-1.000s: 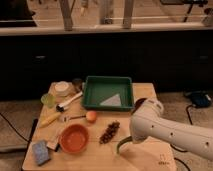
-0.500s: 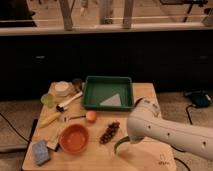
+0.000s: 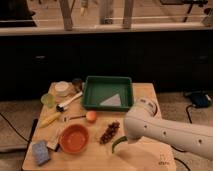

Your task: Place pepper in red bowl

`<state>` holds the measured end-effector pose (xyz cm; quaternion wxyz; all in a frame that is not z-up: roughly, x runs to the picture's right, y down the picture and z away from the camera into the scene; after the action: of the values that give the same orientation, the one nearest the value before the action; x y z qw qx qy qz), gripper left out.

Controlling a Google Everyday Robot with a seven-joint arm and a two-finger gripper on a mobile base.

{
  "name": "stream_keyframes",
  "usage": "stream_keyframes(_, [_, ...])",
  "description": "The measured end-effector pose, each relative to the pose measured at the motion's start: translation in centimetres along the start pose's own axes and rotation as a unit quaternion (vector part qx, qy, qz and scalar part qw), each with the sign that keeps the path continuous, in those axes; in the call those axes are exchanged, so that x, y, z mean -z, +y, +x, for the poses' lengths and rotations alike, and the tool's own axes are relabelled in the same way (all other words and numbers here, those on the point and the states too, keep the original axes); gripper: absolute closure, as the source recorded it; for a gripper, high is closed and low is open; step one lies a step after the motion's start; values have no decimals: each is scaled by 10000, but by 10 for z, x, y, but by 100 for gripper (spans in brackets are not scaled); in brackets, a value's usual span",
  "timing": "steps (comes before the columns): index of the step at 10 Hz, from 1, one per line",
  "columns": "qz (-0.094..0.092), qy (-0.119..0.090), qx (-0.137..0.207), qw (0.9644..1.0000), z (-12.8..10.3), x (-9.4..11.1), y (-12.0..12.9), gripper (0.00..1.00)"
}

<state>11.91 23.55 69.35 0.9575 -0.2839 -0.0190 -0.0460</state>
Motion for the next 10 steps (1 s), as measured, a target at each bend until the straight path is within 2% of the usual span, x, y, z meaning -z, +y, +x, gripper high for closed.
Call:
stream_keyframes(3, [2,-23,36,10000,-13,-1,-2,95])
stream_keyframes(10, [-46,-41,95,9999,-24,1,-7,95])
